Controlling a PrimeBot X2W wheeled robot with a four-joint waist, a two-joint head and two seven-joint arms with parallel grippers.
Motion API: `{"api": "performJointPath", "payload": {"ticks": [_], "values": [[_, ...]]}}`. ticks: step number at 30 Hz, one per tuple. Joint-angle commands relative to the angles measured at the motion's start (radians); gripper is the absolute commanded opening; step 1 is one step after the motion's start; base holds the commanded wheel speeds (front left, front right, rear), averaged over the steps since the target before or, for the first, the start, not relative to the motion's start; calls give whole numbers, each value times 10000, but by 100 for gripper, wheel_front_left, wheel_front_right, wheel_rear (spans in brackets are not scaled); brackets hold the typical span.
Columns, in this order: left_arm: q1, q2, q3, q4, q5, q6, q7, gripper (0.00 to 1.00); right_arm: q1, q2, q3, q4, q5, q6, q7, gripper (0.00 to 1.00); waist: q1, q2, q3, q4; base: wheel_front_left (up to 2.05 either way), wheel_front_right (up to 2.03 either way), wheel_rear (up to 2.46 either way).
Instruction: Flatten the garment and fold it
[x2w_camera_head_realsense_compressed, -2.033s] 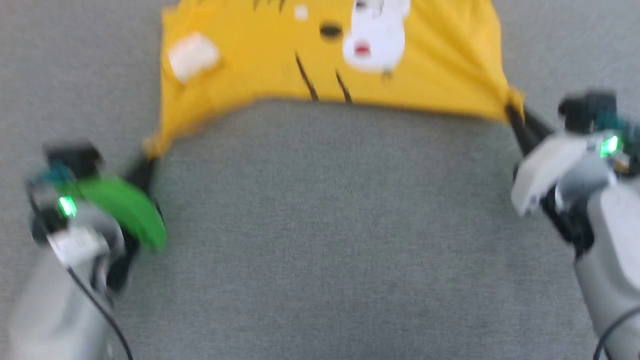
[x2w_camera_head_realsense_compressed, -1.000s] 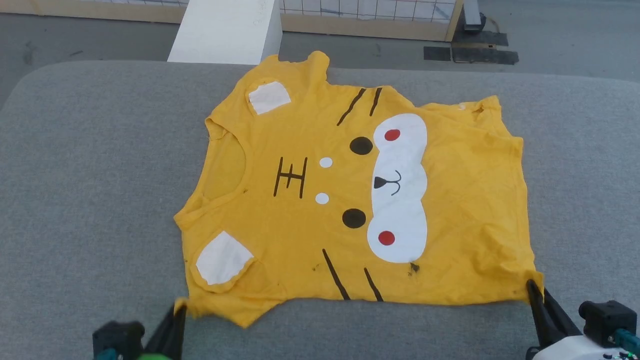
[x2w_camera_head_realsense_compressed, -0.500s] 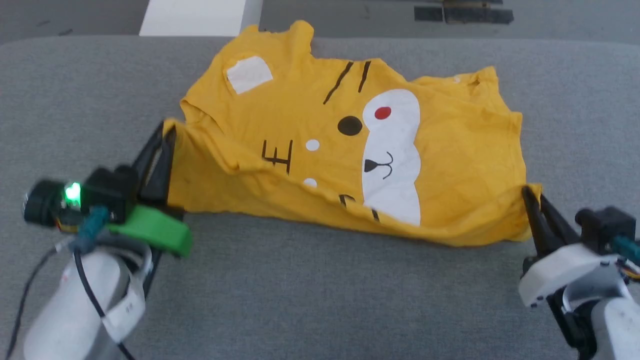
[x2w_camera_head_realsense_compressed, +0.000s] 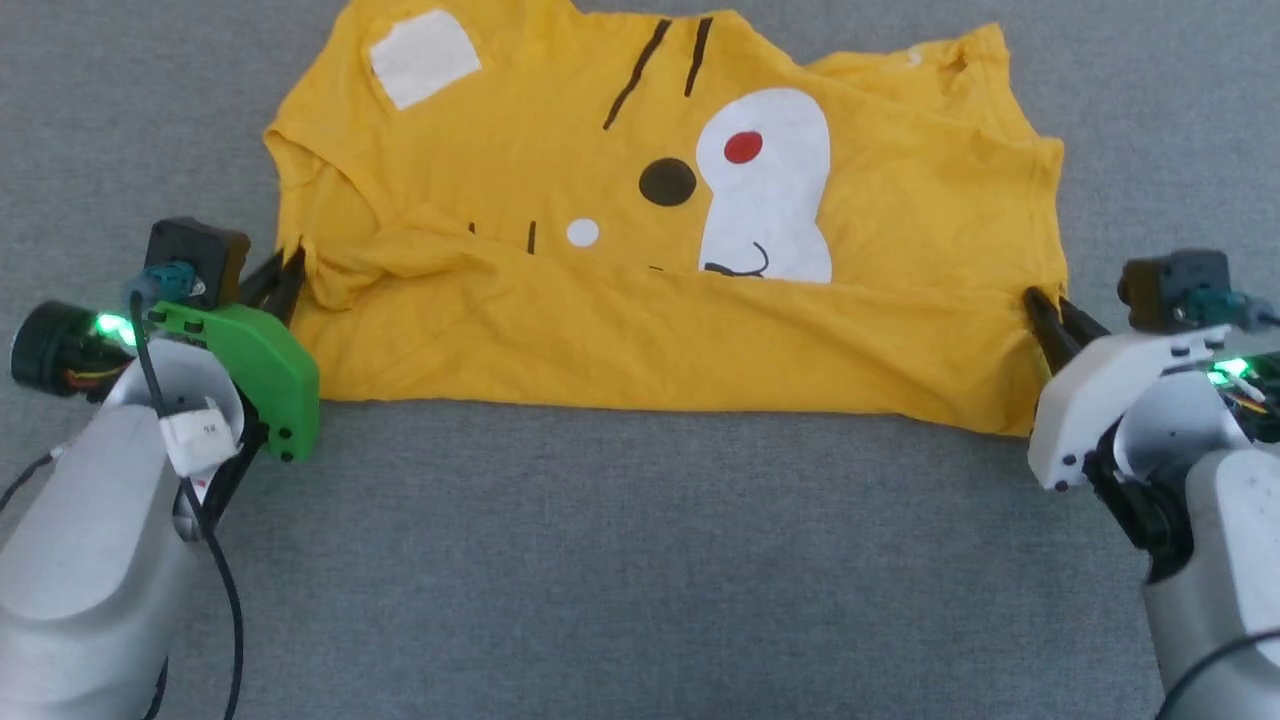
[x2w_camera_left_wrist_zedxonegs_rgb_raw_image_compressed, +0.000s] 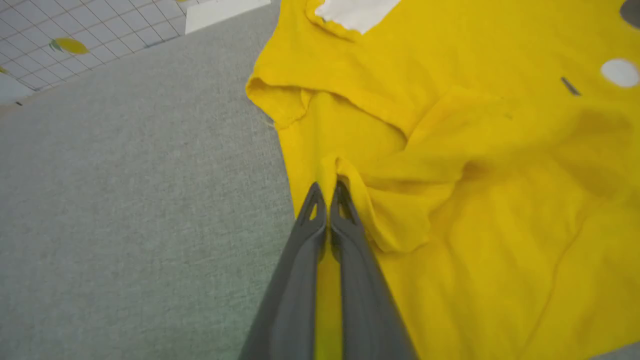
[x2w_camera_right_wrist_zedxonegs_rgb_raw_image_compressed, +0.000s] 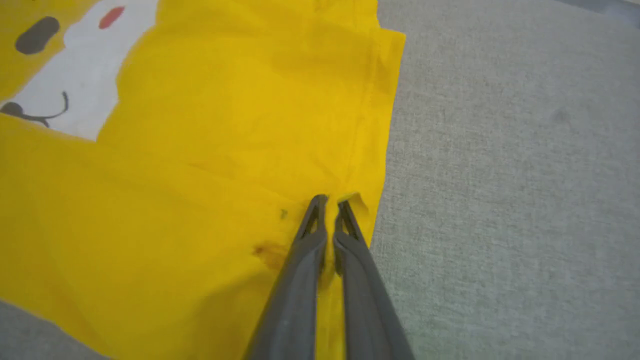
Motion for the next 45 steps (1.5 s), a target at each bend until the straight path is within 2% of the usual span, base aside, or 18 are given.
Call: {"api": "performJointPath", "payload": {"ticks": [1, 4, 8, 9, 10, 11, 12, 16, 20, 23, 26, 31, 35, 40, 45], "values": [[-226, 85, -52, 186, -277, -189, 265, 0, -232, 24, -53, 109, 105, -15, 503, 0, -1, 0, 255, -138, 0, 0, 0], [-196, 43, -182, 654, -1070, -509, 1166, 0, -507, 113, -231, 224, 134, -15, 1975, 0, -1, 0, 295, -113, 0, 0, 0], [39, -140, -183, 738, -2238, -619, 2509, 0, -630, 266, -385, -107, 36, -15, 3461, 0, -1, 0, 280, -23, 0, 0, 0], [65, -150, -137, 675, -2339, -584, 2592, 15, -629, 332, -453, -232, 46, -15, 3644, 0, -1, 0, 263, 2, 0, 0, 0], [74, -156, -37, 539, -2331, -461, 2421, 100, -615, 417, -559, -408, 46, -15, 3753, 32, -1, 0, 233, 34, 0, 0, 0], [70, -174, 75, 433, -2242, -281, 2115, 100, -583, 476, -609, -546, 39, -15, 3775, 50, -1, 0, 190, 57, 0, 0, 0], [98, -224, 205, 307, -2120, -72, 1661, 100, -495, 554, -664, -693, 58, -15, 3777, 100, -1, 0, 122, 84, 0, 0, 0], [407, -512, 684, -114, -1581, 743, -443, 100, 21, 855, -916, -1292, 250, -15, 3056, 100, -1, 0, -282, 190, 0, 0, 0], [1081, -875, 1110, -593, -1259, 1378, -2500, 100, 633, 1118, -1124, -1834, 279, -15, 1115, 100, -1, 0, -730, 213, 0, 0, 0], [1872, -1047, 1247, -1001, -1154, 1778, -3278, 100, 1214, 1278, -1035, -1944, 233, -15, -364, 100, -1, 0, -1039, 159, 0, 0, 0], [2507, -1125, 1318, -1348, -1092, 2163, -3478, 100, 1695, 1360, -843, -2046, 204, -15, -1724, 100, -1, 0, -1212, 95, 0, 0, 0], [3158, -1148, 1468, -1312, -1386, 2618, -2950, 100, 2322, 1407, -518, -2122, 289, -15, -3962, 100, -1, 0, -1322, -141, 0, 0, 0], [3412, -1123, 1728, -1180, -1853, 3004, -2112, 100, 2699, 1411, -195, -2011, 519, -15, -4985, 100, -1, 0, -1291, -379, 0, 0, 0], [3389, -1022, 2050, -1005, -2466, 3569, -699, 100, 2824, 1412, 39, -1796, 671, -15, -5220, 100, -1, 0, -1177, -674, 0, 0, 0], [3362, -813, 1987, -877, -3087, 3946, 1291, 100, 2689, 1413, 158, -1680, 687, -15, -5161, 100, -1, 0, -1093, -941, 0, 0, 0]]}}
